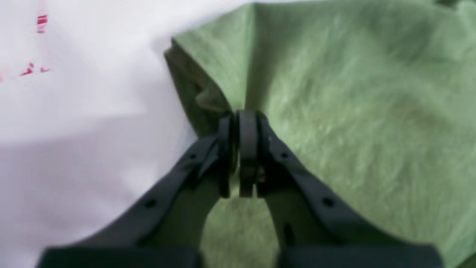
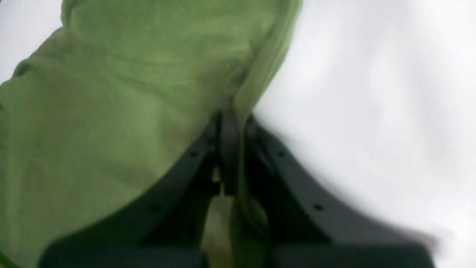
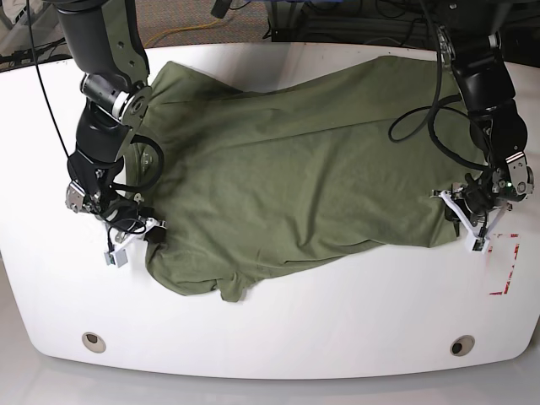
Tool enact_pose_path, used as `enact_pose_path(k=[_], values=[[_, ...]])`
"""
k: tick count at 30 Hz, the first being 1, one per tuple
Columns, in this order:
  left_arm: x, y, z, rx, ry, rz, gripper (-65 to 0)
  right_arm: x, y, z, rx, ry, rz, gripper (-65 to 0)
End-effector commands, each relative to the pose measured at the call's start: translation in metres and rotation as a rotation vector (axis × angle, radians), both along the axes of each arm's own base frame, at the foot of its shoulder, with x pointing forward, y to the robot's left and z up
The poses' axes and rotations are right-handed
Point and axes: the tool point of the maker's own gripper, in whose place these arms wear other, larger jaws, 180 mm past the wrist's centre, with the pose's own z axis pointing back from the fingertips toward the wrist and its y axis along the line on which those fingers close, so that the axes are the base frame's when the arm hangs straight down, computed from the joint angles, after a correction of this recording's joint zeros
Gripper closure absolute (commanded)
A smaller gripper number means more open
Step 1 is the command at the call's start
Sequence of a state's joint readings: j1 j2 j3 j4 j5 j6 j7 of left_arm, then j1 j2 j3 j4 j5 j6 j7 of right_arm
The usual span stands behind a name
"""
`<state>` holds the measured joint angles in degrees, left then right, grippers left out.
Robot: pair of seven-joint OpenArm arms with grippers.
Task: Fold the T-shirt properly
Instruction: 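Move the left gripper down and grasp the shirt's hem corner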
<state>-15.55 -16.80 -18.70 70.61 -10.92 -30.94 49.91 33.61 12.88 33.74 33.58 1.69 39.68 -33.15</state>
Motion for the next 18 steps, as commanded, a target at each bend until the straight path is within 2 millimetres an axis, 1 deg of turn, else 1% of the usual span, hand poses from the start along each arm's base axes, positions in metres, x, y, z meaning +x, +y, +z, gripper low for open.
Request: enact_pose_path(k=[1, 4, 5, 7, 8, 11, 17, 18], values=[[0.012, 0.006, 0.020, 0.019, -0.058, -0.004, -11.5, 0.013, 0.000, 0.016, -0.028, -0.038, 0.028, 0.0], [0.011, 0.009, 0.020, 0.022, -0.056, 0.001, -26.9, 0.011, 0.004, 0.012, -0.043, -0.028, 0.053, 0.0], [0.008, 0.010, 0.018, 0.025, -0.050, 0.002, -31.0, 0.010, 0.004, 0.012, -0.043, -0.027, 0.052, 0.0], [0.001, 0.013, 0.011, 0.024, -0.033, 0.011, -39.3, 0.004, 0.005, 0.005, -0.041, -0.013, 0.052, 0.0], [0.000, 0.019, 0.013, 0.023, -0.038, 0.028, -41.5, 0.003, 0.005, 0.003, -0.040, -0.011, 0.052, 0.0], [-0.004, 0.040, 0.018, 0.022, -0.052, 0.083, -46.0, 0.002, 0.005, 0.003, -0.040, -0.009, 0.052, 0.0], [-0.008, 0.041, 0.003, -0.007, -0.016, 0.096, -46.9, 0.002, 0.005, 0.003, -0.040, -0.009, 0.052, 0.0], [-0.005, 0.041, 0.003, -0.017, -0.021, 0.099, -47.1, 0.003, 0.005, 0.003, -0.040, -0.011, 0.052, 0.0]])
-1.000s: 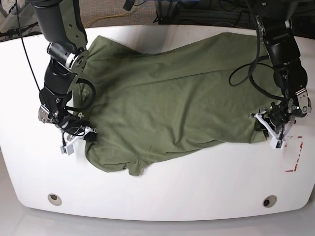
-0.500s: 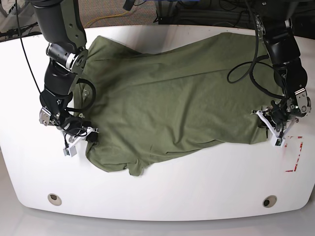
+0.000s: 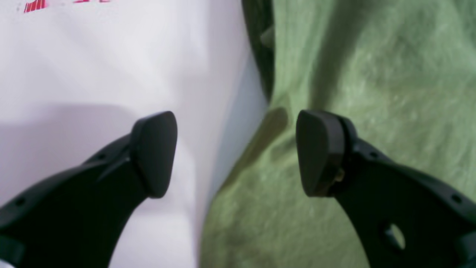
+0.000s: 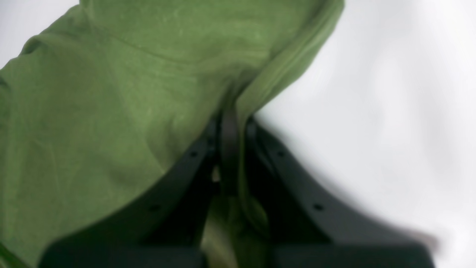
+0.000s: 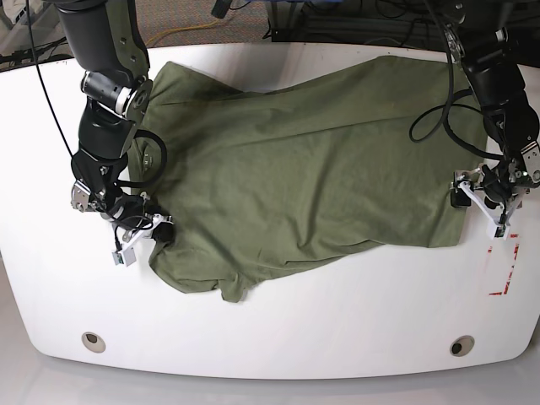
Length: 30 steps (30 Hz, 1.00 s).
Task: Fold the T-shirt properly
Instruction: 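Move the left gripper down and grasp the shirt's hem corner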
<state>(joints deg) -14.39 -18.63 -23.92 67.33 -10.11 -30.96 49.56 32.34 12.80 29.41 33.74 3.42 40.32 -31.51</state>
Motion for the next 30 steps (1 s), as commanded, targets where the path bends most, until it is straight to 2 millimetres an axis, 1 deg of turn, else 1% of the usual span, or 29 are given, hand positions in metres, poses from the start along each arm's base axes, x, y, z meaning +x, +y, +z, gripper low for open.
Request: enact_pose_path(k=[1, 6, 10, 11, 13, 16, 17, 21, 22, 23, 24, 25, 27, 30], values=[[0.018, -0.001, 0.012, -0.018, -0.058, -0.008, -47.1, 0.007, -0.008, 0.009, -0.030, -0.005, 0.002, 0.0], [0.028, -0.014, -0.005, -0.070, -0.022, -0.024, -46.8, 0.008, -0.008, 0.010, -0.030, -0.009, 0.002, 0.0], [0.039, -0.019, -0.006, -0.107, -0.040, -0.014, -45.8, 0.012, -0.008, 0.014, -0.030, -0.016, 0.002, 0.0], [0.042, -0.019, -0.006, -0.114, -0.044, -0.009, -43.6, 0.012, -0.008, 0.014, -0.030, -0.016, 0.002, 0.0], [0.047, -0.020, -0.005, -0.126, -0.053, -0.005, -35.4, 0.012, -0.008, 0.014, -0.030, -0.018, 0.002, 0.0], [0.054, -0.022, -0.006, -0.148, -0.056, 0.005, -17.8, 0.013, -0.008, 0.015, -0.030, -0.019, 0.002, 0.0], [0.054, -0.022, -0.008, -0.154, -0.048, 0.007, -14.2, 0.013, -0.008, 0.015, -0.030, -0.019, 0.002, 0.0], [0.055, -0.025, -0.011, -0.162, -0.036, 0.003, -9.0, 0.013, -0.008, 0.015, -0.030, -0.019, 0.002, 0.0], [0.055, -0.025, -0.010, -0.160, -0.039, 0.001, -6.4, 0.013, -0.008, 0.015, -0.030, -0.019, 0.002, 0.0], [0.056, -0.025, -0.009, -0.157, -0.043, 0.000, -1.8, 0.013, -0.008, 0.015, -0.030, -0.019, 0.002, 0.0], [0.057, -0.024, -0.007, -0.154, -0.050, 0.000, 0.0, 0.013, -0.008, 0.015, -0.030, -0.019, 0.002, 0.0], [0.058, -0.024, -0.004, -0.149, -0.057, -0.002, 0.0, 0.013, -0.008, 0.015, -0.030, -0.019, 0.002, 0.0], [0.064, -0.022, 0.012, -0.125, -0.100, -0.012, -0.3, 0.013, -0.008, 0.016, -0.030, -0.019, 0.003, 0.0], [0.060, -0.020, 0.020, -0.088, -0.131, -0.028, 0.0, 0.017, -0.008, 0.020, -0.034, -0.029, 0.004, 0.0]])
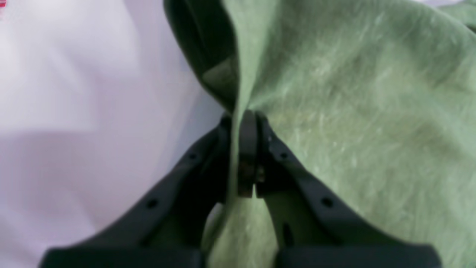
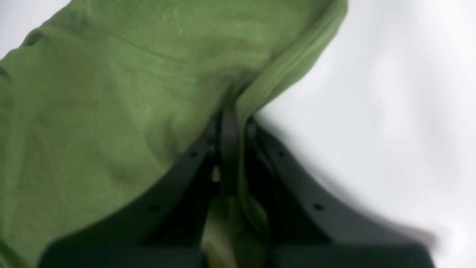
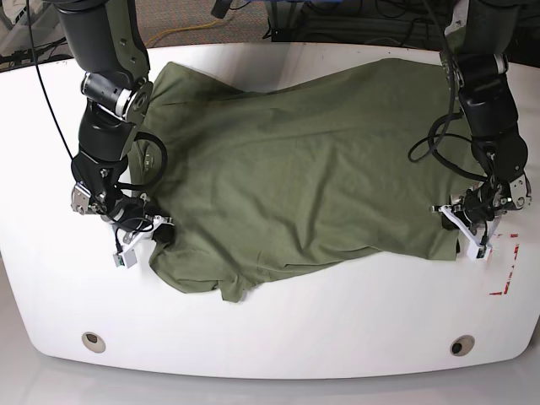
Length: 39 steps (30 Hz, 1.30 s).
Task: Fold the T-shirt properly
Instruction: 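Move the left gripper down and grasp the shirt's hem corner, then lift the hem with both grippers and fold it over toward the collar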
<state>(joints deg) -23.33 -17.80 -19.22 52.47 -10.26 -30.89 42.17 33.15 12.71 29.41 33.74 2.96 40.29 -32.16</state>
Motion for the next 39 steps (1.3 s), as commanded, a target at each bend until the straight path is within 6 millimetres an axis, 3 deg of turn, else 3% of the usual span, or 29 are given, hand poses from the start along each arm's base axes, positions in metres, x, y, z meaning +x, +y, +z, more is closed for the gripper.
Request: enact_pose_path(k=[1, 7, 17, 21, 25, 27, 34, 39], values=[[0.016, 0.009, 0.037, 0.048, -0.113, -0.007, 0.0, 0.017, -0.011, 0.022, -0.036, -0.047, -0.006, 0.0], [0.018, 0.008, 0.070, 0.124, -0.164, -0.039, 0.0, 0.030, -0.021, 0.056, -0.122, -0.095, 0.017, 0.0], [0.029, -0.007, 0.155, 0.251, -0.351, -0.083, 0.0, 0.063, -0.037, 0.152, -0.275, -0.232, 0.025, 0.0], [0.029, -0.013, 0.189, 0.301, -0.431, -0.094, 0.0, 0.077, -0.050, 0.203, -0.337, -0.288, 0.007, 0.0], [0.032, -0.018, 0.247, 0.365, -0.568, -0.093, 0.0, 0.086, -0.071, 0.266, -0.396, -0.355, -0.031, 0.0], [0.034, -0.020, 0.281, 0.399, -0.637, -0.085, 0.0, 0.093, -0.074, 0.306, -0.442, -0.403, -0.034, 0.0], [0.029, -0.009, 0.386, 0.510, -0.817, -0.026, 0.0, 0.089, -0.091, 0.421, -0.583, -0.512, -0.078, 0.0], [0.027, -0.004, 0.416, 0.534, -0.876, -0.010, 0.0, 0.075, -0.098, 0.456, -0.622, -0.526, -0.117, 0.0]])
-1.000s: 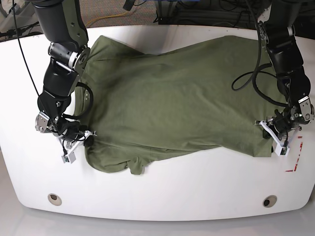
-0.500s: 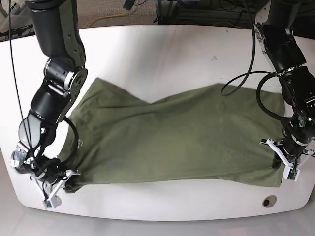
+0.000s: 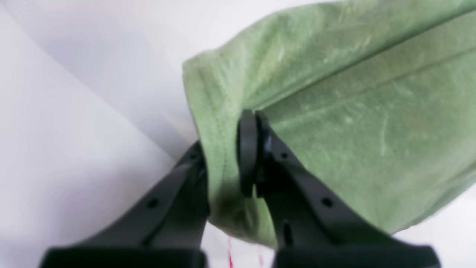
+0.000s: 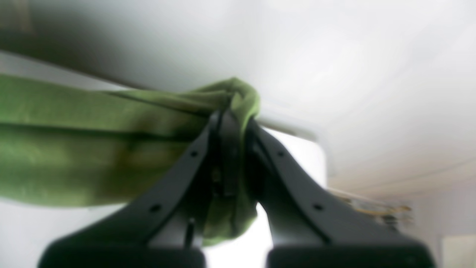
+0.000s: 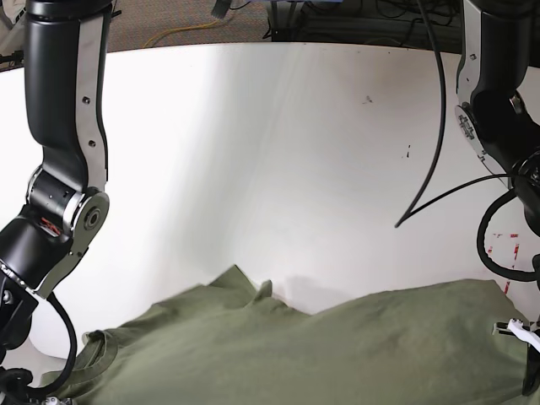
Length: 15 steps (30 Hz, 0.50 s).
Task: Fold the T-shirt properly
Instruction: 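Lift the hem with both grippers and fold it over toward the collar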
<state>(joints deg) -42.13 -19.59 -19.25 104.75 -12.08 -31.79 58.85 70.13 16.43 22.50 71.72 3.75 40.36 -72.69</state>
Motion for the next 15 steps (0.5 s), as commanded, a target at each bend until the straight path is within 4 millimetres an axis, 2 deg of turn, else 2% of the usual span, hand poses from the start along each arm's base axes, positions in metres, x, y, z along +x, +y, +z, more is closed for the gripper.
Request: enact_pose_path(k=[1, 3, 4, 7, 8, 12, 15], values=[[-0.006, 0.013, 0.019, 0.038, -0.038, 0.040, 0.0, -0.014, -0.017, 0.032, -0.033, -0.050, -0.064, 0.0], [-0.006, 0.011, 0.020, 0.048, -0.039, 0.033, 0.0, -0.022, -0.020, 0.036, -0.052, -0.056, -0.085, 0.0], [-0.006, 0.009, 0.018, 0.058, -0.034, 0.025, 0.0, -0.024, -0.020, 0.032, -0.058, -0.047, -0.092, 0.0], [-0.006, 0.006, -0.013, 0.102, 0.044, 0.000, 0.0, -0.035, -0.025, 0.007, -0.090, -0.007, -0.123, 0.0], [-0.007, 0.005, -0.027, 0.116, 0.079, -0.009, 0.0, -0.041, -0.026, -0.005, -0.105, 0.009, -0.135, 0.0], [-0.017, -0.001, -0.062, 0.167, 0.155, -0.035, 0.0, -0.057, -0.025, -0.056, -0.151, 0.081, -0.150, 0.0], [-0.031, -0.007, -0.100, 0.195, 0.239, -0.056, 0.0, -0.077, -0.028, -0.101, -0.166, 0.148, -0.169, 0.0]])
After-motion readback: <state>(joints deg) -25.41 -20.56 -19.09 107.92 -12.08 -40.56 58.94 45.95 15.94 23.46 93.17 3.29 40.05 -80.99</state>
